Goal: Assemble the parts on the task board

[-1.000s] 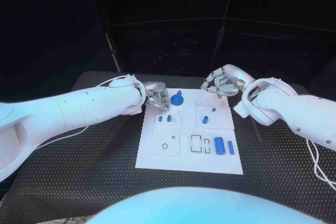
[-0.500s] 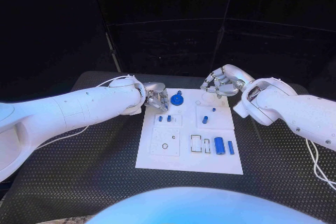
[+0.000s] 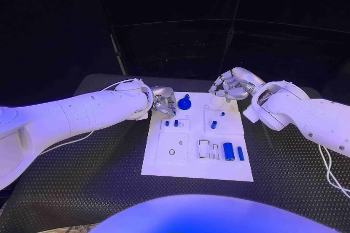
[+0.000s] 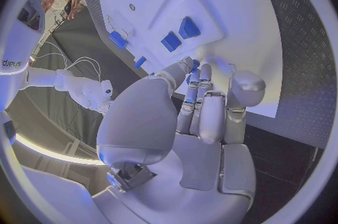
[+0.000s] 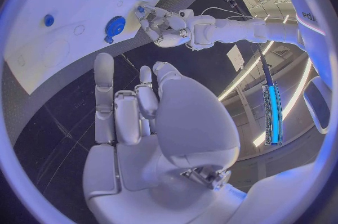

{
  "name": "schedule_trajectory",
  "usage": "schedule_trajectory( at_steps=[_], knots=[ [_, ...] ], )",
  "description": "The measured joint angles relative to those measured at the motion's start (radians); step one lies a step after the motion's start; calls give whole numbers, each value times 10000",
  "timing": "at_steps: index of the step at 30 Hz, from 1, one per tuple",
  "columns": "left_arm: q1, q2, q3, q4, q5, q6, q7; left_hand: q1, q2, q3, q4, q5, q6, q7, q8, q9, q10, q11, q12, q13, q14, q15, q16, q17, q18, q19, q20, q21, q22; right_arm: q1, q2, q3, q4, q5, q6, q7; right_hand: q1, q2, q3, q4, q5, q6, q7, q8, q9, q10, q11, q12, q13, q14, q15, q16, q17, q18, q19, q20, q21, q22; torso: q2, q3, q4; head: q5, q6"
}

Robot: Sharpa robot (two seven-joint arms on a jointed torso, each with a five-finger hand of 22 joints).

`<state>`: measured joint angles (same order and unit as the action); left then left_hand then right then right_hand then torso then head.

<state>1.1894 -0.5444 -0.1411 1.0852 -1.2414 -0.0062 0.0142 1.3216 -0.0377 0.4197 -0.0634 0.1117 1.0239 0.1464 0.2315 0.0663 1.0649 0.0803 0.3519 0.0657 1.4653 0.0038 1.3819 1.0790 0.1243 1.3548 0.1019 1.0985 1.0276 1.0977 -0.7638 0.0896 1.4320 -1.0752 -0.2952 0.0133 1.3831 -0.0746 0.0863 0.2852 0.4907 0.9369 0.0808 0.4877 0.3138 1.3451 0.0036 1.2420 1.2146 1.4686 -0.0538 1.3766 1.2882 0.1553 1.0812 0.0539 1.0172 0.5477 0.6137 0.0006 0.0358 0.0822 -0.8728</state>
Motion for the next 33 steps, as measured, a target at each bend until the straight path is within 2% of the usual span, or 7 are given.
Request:
schedule_trajectory(
  at_steps=[15, 18, 23, 33],
  knots=[
    [-9, 21, -22, -13, 12, 7, -5, 0, 0, 0, 0, 0, -1, -1, -30, 10, 37, -36, -30, 0, 0, 0, 0, -13, 0, 0, 0, 0, 1, 0, 5, 0, -5, 0, 4, -3, 0, 0, 0, 0, 0, 0, 0, 0, -1, 0, 0, 0, 0, 0, 0, 0, 0, 0, 0, 0, 0, 0, 0, 1, -1, -13, 0],
    [-17, 42, -30, -33, 12, 14, -10, -58, -59, 14, 14, 1, -176, 95, -265, -3, 37, -36, -194, 0, 0, 0, 0, -40, 0, 0, 0, 0, 1, 0, 5, 0, -5, 0, 6, -4, 0, 0, 0, 0, 0, 0, 0, 0, -2, 0, -1, 0, 0, 0, 0, 0, 0, 0, 0, 0, 0, 0, 0, 1, -1, -13, 0],
    [-53, 65, -52, -61, 12, 50, -15, -105, -105, 42, 42, 2, -648, 110, -690, -38, -4, 4, -382, 0, 0, 0, 0, -79, 0, 0, 0, 0, -12, 0, 4, -1, -3, 0, 8, -5, 0, 0, 0, 0, 0, 0, 0, 0, -2, 0, 0, 0, 0, 0, 0, 0, 0, 0, 0, 0, 0, 0, 0, 2, -1, -11, 0],
    [-69, 54, -54, -74, 12, 70, -18, -143, -143, 70, 69, 3, -681, 144, -723, -39, 32, 41, -414, 0, 0, 0, 0, -103, 0, -34, 34, 0, -11, 0, -17, -1, 1, 0, 10, -7, 0, 0, 0, 0, 0, 0, 0, 0, -3, 0, 0, 0, 0, 0, 0, 0, 0, 0, 0, 0, 0, 0, -6, 3, -1, -25, 0]
  ],
)
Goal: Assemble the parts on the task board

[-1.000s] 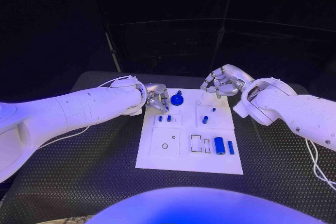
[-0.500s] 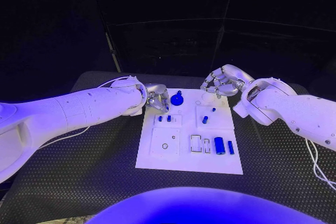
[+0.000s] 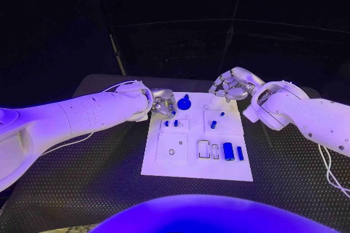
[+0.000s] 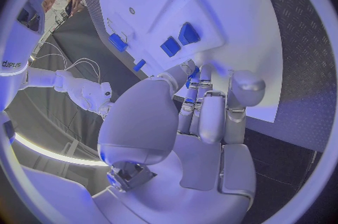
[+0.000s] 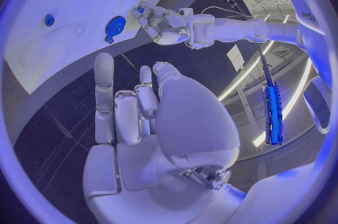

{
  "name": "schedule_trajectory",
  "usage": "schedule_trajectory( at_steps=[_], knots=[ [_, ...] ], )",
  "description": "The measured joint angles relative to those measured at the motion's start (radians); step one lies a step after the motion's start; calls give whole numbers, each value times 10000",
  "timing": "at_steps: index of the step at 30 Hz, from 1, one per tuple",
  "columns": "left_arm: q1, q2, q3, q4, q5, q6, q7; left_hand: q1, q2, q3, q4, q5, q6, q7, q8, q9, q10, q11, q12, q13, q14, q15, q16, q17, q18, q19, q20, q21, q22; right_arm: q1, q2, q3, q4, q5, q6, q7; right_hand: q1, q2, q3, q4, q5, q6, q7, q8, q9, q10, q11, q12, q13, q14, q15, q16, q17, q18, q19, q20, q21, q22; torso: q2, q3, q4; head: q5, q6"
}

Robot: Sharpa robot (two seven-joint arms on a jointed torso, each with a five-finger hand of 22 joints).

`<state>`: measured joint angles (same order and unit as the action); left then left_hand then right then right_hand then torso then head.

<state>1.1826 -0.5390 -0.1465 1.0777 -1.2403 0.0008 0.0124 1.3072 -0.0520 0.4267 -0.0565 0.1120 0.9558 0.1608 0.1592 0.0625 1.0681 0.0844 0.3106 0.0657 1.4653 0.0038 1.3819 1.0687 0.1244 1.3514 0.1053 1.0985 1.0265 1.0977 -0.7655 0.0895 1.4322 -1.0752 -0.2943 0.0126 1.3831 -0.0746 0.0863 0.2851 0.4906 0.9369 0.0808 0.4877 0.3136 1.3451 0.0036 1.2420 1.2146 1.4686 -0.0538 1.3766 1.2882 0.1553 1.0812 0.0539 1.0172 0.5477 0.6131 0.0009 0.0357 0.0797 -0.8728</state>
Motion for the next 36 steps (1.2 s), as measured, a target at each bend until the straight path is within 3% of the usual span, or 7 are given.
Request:
schedule_trajectory(
  at_steps=[7, 9, 13, 17, 25, 30, 36],
  knots=[
    [-10, -46, -3, 8, -1, -16, -2, 29, -61, 0, 0, 0, -182, 69, -215, 2, -17, 16, -85, 0, 0, 0, 0, -33, 0, 0, 0, 0, 0, 0, -14, 0, 1, 0, 0, -4, 0, 0, 0, 0, 0, 0, 0, 0, -1, 0, 0, 0, -14, 0, 0, -18, -12, 9, 0, 0, -13, -10, 0, -5, 0, -3, -1],
    [-11, -63, -3, 14, -1, -25, -3, 2, -88, 28, 28, 0, -289, 73, -322, 2, -52, 51, -170, 0, 0, 0, 0, -57, 0, -32, 32, 0, 0, 0, -19, 0, 0, 0, 0, -8, 0, 0, 0, 0, 0, 0, 0, 0, -1, -171, 15, -180, -201, 0, 0, -129, -114, 163, -122, 0, -134, -157, 0, -7, 0, -3, -1],
    [-11, -129, -3, 39, -1, -60, -3, -9, -177, 28, 28, 0, -516, 89, -505, 2, -89, 86, -278, 1, 0, 0, -40, -90, 0, -33, 33, -37, 1, 0, -25, 0, -66, -1, 0, -38, 65, -65, 227, 7, 0, -308, 170, -159, -51, -2129, 130, -3005, -2933, 0, 0, -587, -638, 163, -360, 68, -422, -502, 0, -12, 0, -3, 1],
    [-11, -251, 0, 87, 11, -120, -3, 0, -190, 28, 28, 0, -664, 88, -641, 2, -91, 87, -359, 1, 0, 0, -40, -124, 0, -33, 33, -38, 1, 1, -41, 0, -185, -62, 14, -103, 386, -168, 675, -8, -183, -611, 401, -628, -252, -3242, 418, -5565, -5095, -36, 154, -989, -1084, 163, -456, 165, -557, -581, 2, -17, 0, -18, 2],
    [-12, -643, 15, 239, 119, -266, -14, -196, -387, -59, 114, 0, -860, 108, -814, 3, -287, 175, -513, 1, -53, 53, -117, -295, 0, -110, 109, -206, -166, -36, -53, 2, -474, -750, 242, -360, 1053, -553, 1364, -349, -1637, -422, 752, -1690, -775, -3194, 801, -8566, -7963, -50, 457, -1279, -1420, 161, -356, 429, -618, -611, 3, -19, 5, -46, 3],
    [5, -974, 38, 388, 283, -451, -16, -196, -387, -84, 138, 0, -792, 166, -792, 49, -287, 175, -513, 4, -74, 74, -117, -346, 0, -145, 144, -287, -246, -209, -72, 2, -552, -1767, 392, -574, 1244, -481, 1760, -616, -2278, 10, 733, -2163, -1116, -2589, 750, -9425, -9002, -19, 487, -956, -1060, 159, -322, 463, -493, -546, 2, -19, 6, -90, 3],
    [99, -1634, 57, 785, 1418, -936, 233, -30, -312, -155, 95, 0, 445, 35, -139, 258, 600, 22, -42, 244, -112, 66, -207, -610, 0, -202, 87, -357, -274, -592, -117, -1, -489, -3523, 453, -821, 1305, -540, 2120, -838, -2442, 286, 677, -2683, -1432, -2319, 679, -10010, -9693, -19, 487, -890, -939, 158, -284, 425, -336, -400, 2, -10, 4, -333, 149]
  ],
)
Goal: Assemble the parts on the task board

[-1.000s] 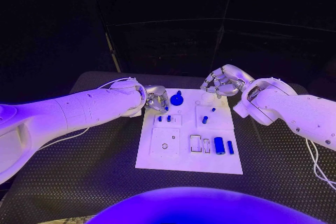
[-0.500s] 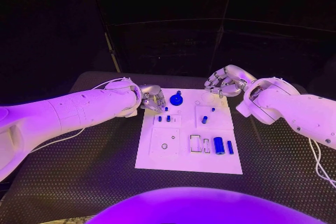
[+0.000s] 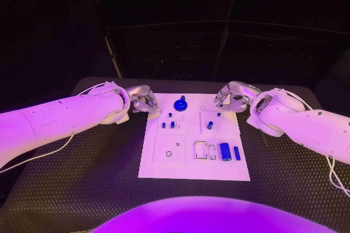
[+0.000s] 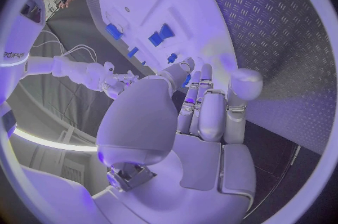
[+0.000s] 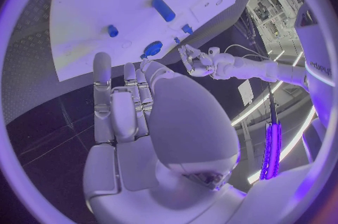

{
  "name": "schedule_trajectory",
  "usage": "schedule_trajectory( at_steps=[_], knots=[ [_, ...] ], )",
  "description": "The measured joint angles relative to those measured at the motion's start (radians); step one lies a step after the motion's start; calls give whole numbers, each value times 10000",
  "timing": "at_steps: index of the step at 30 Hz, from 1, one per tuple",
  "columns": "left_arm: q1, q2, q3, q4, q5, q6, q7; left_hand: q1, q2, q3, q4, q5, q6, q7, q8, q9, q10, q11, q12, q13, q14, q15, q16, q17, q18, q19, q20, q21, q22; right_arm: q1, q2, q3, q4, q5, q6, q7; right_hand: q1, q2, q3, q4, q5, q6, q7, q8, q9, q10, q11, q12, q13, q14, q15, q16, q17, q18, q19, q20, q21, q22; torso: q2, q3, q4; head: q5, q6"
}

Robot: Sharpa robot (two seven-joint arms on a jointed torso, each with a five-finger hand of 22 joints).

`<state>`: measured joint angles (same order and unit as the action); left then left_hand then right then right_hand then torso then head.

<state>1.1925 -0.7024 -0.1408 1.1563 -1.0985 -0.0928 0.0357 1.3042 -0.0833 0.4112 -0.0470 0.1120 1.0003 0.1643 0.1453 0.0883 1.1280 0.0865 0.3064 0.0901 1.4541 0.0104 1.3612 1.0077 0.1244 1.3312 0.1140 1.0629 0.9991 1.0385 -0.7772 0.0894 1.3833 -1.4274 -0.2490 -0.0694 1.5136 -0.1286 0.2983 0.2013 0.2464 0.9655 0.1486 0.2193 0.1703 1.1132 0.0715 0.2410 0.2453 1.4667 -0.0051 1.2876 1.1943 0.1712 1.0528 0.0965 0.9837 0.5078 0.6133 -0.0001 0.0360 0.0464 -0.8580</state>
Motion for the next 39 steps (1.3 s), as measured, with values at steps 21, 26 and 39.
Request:
schedule_trajectory(
  at_steps=[21, 26, 39],
  knots=[
    [26, -1423, -25, 2199, 6762, -1450, 2930, 44, 44, -165, 0, 0, 222, -52, 145, 33, -28, -25, 191, 145, -318, -104, -570, -1202, 153, -550, -127, -1074, -1081, -524, 63, -33, 84, -3305, -109, -942, -230, -304, 199, -123, -278, 97, 24, -839, -428, -738, 303, -961, -1116, 1, 143, 192, 166, 1, 106, 111, 192, 212, 4, -6, 0, -254, 141],
    [19, -1562, -29, 2385, 7230, -1544, 3154, 44, 44, -165, 0, 0, 222, -53, 144, 33, -28, -25, 191, 145, -349, -95, -572, -1211, 153, -597, -114, -1095, -1098, -532, 114, -33, 23, -3483, -81, -1083, -229, -304, 226, -150, -278, 96, 25, -879, -439, -738, 303, -960, -1163, 1, 142, 192, 165, 2, 106, 111, 192, 212, 4, -6, 1, -262, 131],
    [13, -1667, -31, 2591, 7776, -1619, 3417, 138, 138, -164, 0, 0, 222, -53, 144, 22, -63, -61, 229, 165, -389, -104, -608, -1248, 153, -596, -113, -1171, -1165, -539, 339, -36, -311, -3560, 259, -1156, -87, -46, 781, -452, -549, 561, 16, -982, -502, -100, 181, -832, -1459, 1, 142, 378, 345, 0, 179, 109, 458, 543, 7, -3, 1, -262, 91]
  ],
)
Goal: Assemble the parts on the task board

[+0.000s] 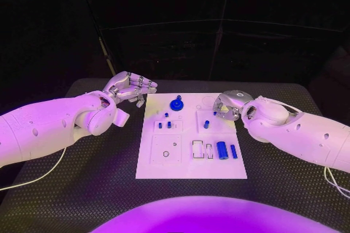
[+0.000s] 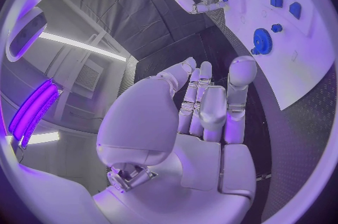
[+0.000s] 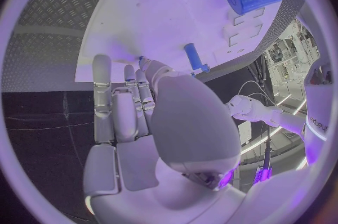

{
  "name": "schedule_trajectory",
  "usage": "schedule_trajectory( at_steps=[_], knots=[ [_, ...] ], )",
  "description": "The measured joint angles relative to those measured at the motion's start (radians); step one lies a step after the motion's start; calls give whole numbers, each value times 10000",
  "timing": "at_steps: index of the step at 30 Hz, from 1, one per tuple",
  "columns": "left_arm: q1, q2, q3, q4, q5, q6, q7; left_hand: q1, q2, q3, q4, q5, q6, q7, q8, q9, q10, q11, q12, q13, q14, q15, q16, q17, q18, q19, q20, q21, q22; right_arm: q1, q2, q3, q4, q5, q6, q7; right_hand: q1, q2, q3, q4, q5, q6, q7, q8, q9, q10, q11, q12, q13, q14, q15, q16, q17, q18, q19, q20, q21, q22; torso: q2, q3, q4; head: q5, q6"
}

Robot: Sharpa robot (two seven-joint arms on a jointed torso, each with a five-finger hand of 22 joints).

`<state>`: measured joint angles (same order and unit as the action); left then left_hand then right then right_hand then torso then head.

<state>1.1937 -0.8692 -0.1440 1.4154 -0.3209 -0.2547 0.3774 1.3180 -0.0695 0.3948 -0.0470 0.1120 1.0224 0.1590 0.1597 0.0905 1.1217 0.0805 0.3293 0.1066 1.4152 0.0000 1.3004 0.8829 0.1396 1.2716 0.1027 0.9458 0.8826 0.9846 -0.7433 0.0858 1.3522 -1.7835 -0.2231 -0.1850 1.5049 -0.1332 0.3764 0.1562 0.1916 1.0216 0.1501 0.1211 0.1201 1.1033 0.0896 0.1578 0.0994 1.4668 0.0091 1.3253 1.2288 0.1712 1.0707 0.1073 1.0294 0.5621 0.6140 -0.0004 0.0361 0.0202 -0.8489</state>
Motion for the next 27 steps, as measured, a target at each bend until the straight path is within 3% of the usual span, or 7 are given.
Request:
schedule_trajectory(
  at_steps=[19, 27],
  knots=[
    [-8, 12, -1, -11, 338, 47, 46, 90, 90, 98, -97, 0, 0, 0, 0, -19, -108, 35, 37, 26, 1, 1, 0, -32, -2, -64, -6, -114, -106, 30, 295, 25, -237, 184, 422, 12, 28, 79, 269, -168, -51, 231, -10, -53, -21, 263, -17, 47, -169, 0, -1, 52, 54, -1, 35, -36, 126, 128, 0, 3, -9, 6, -48],
    [-10, 29, -2, -20, 377, 98, 46, 90, 90, 98, -97, 0, -1, 0, 0, -18, -107, 35, 37, 25, 1, 1, -39, -31, -1, -64, -6, -153, -123, 35, 355, 11, -284, 166, 376, -81, -36, 140, 531, -432, -116, 888, -133, 51, 21, 948, -204, 115, -219, 1, -150, 309, 322, 0, 359, -108, 599, 726, -3, 3, -9, 7, -54]
  ],
)
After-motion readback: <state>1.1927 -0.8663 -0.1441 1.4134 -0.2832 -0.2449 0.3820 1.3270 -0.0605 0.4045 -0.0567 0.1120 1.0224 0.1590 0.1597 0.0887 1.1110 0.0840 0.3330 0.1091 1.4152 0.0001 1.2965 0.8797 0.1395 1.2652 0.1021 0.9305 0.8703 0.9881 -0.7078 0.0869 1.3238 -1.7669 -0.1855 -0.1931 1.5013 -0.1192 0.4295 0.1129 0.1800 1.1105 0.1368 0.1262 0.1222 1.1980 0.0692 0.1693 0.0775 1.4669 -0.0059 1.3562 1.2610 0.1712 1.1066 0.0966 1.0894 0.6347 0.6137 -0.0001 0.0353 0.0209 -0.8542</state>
